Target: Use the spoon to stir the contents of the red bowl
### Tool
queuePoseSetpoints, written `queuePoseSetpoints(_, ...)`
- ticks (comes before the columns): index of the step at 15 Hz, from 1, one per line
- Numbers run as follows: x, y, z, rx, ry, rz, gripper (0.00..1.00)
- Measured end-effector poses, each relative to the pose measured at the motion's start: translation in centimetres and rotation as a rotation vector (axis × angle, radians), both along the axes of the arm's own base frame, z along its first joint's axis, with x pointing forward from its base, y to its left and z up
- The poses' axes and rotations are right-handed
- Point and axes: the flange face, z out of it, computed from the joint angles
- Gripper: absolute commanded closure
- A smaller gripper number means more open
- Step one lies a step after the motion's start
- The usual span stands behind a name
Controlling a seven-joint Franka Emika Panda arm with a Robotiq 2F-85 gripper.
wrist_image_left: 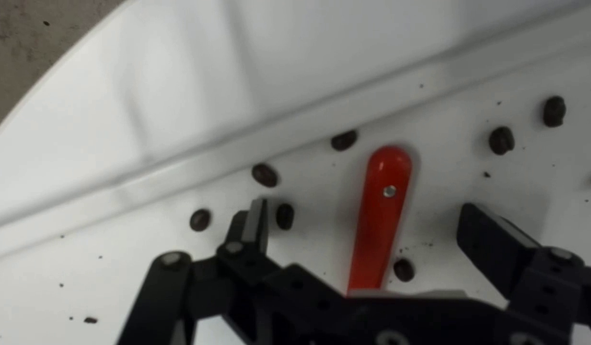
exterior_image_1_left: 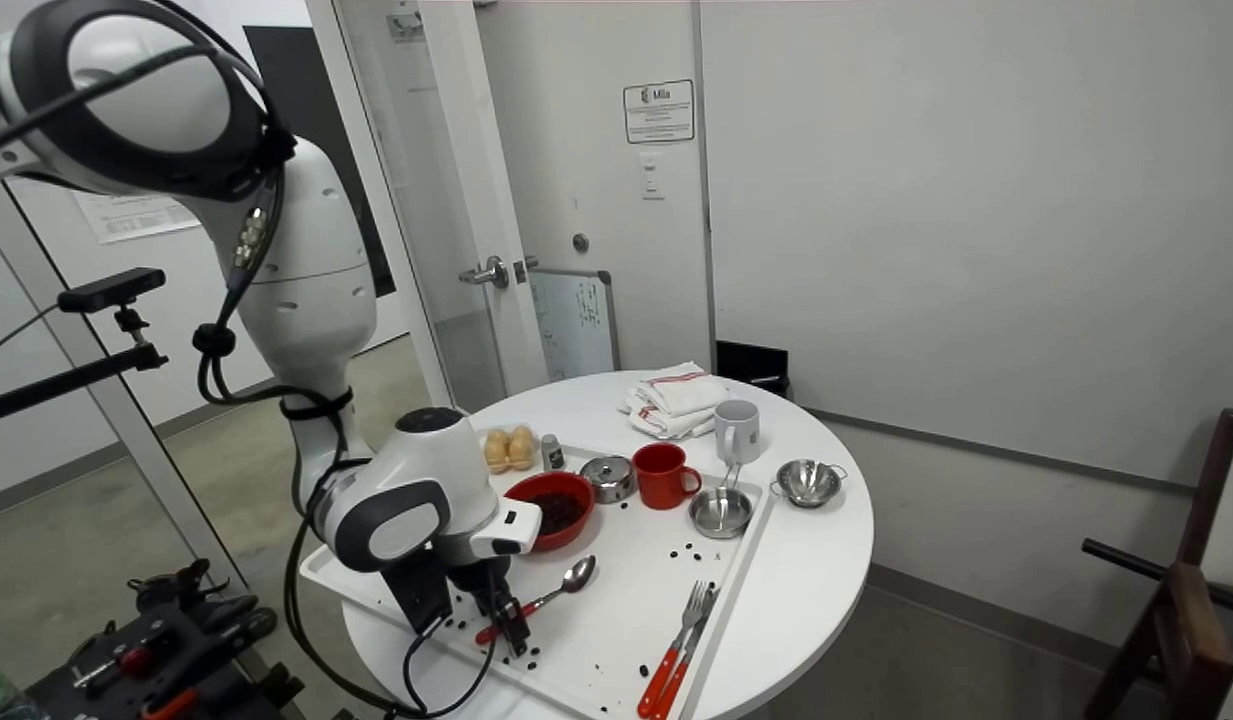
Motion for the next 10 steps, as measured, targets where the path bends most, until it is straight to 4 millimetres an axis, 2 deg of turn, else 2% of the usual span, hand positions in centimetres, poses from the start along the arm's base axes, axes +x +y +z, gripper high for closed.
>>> queuePoseSetpoints(10,-1.06,0.28,-0.06,-0.004,-0.049,0.000,0.00)
